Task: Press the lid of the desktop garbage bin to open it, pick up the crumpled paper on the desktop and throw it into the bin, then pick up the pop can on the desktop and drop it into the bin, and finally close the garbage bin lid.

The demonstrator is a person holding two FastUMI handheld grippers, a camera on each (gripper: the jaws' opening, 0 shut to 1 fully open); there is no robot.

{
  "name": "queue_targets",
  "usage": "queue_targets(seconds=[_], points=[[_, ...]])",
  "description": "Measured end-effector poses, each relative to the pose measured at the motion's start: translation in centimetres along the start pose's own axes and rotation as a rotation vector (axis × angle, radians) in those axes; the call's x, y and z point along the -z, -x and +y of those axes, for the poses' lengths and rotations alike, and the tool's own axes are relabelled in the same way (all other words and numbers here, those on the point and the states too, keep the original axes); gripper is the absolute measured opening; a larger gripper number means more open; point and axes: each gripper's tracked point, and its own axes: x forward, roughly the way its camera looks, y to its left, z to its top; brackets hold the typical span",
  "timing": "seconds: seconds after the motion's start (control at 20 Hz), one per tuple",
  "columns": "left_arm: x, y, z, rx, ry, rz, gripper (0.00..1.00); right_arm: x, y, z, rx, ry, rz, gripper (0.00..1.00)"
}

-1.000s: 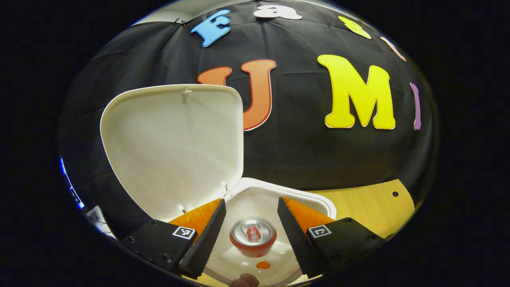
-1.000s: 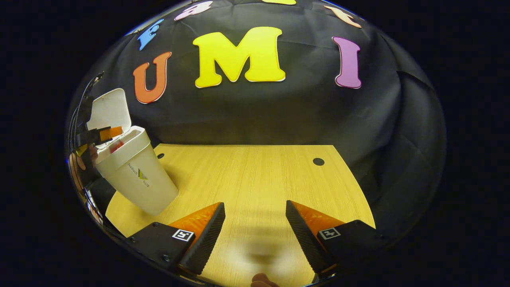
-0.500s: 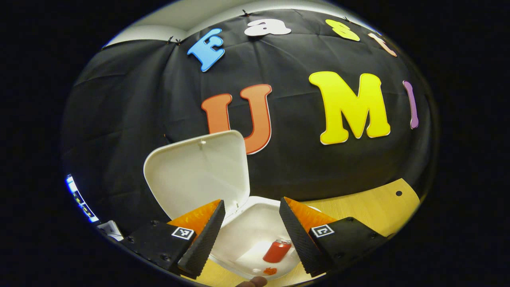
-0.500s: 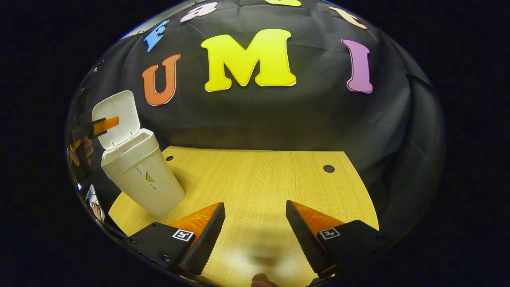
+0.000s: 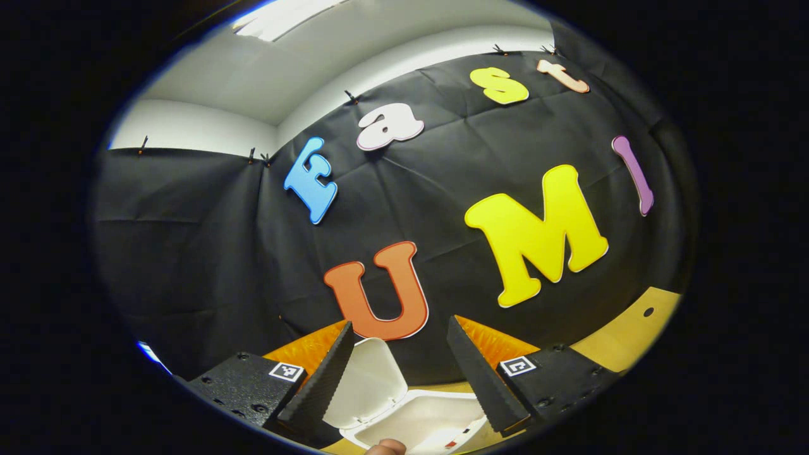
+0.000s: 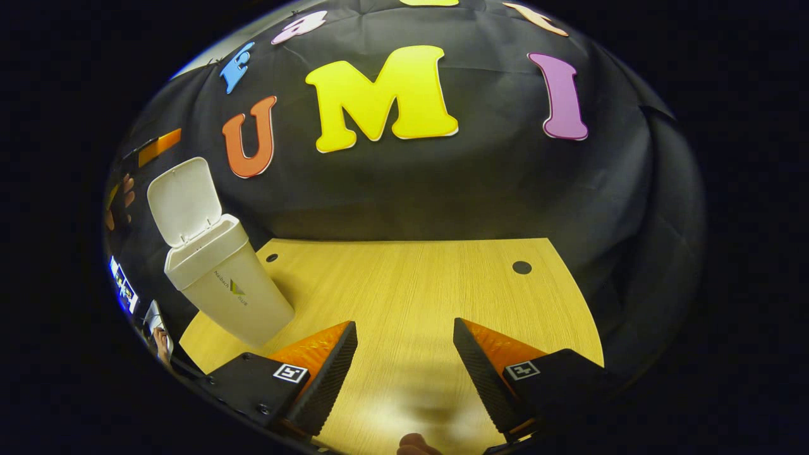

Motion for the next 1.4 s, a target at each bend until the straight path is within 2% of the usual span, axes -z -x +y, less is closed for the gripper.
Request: queue_targets(seconds=[0.1, 0.15, 0.2, 0.4, 0.55, 0.6, 0.65, 0.75, 0.95, 1.1, 1.4], points=[[0.2, 0.7, -0.5, -0.001, 0.030, 0.023, 0.93, 0.7, -0.1, -0.6, -0.004, -0.020, 0.019, 0.97], [0.0, 0.7, -0.4, -0.006, 0.054, 0.032, 1.00, 1.0, -0.1, -0.9, -0.008, -0.027, 0.026, 0.95], [-0.1, 0.7, -0.3, -0.014, 0.076, 0.046, 0.96, 1.3, 0.0, -1.1, -0.013, -0.029, 0.035, 0.97], [-1.4, 0.9, 1.1, -0.074, 0.087, 0.057, 0.97, 2.5, -0.5, -1.7, -0.063, 0.004, 0.072, 0.97], [-2.2, 0.4, 2.9, -0.120, 0.106, 0.070, 0.97, 2.8, -1.1, -2.6, -0.084, 0.021, 0.090, 0.97], [-2.1, 0.3, 3.2, -0.126, 0.130, 0.089, 0.93, 2.9, -1.3, -2.8, -0.087, 0.011, 0.098, 0.97], [-1.7, 0.3, 3.8, -0.142, 0.153, 0.116, 0.96, 3.0, -1.5, -2.9, -0.092, 0.003, 0.106, 0.98], [-1.0, -0.1, 4.9, -0.172, 0.196, 0.169, 0.97, 2.9, -1.8, -3.0, -0.093, 0.001, 0.108, 0.98], [-0.8, -1.6, 7.9, -0.240, 0.206, 0.213, 0.97, 2.0, -1.4, -2.3, -0.099, -0.005, 0.092, 0.98], [0.9, -3.6, 10.1, -0.293, 0.258, 0.273, 0.97, 1.5, -0.7, -1.7, -0.104, 0.015, 0.072, 0.95], [7.2, -7.1, 13.8, -0.446, 0.392, 0.422, 0.98, 2.0, 0.4, -1.4, -0.088, 0.013, 0.074, 0.98]])
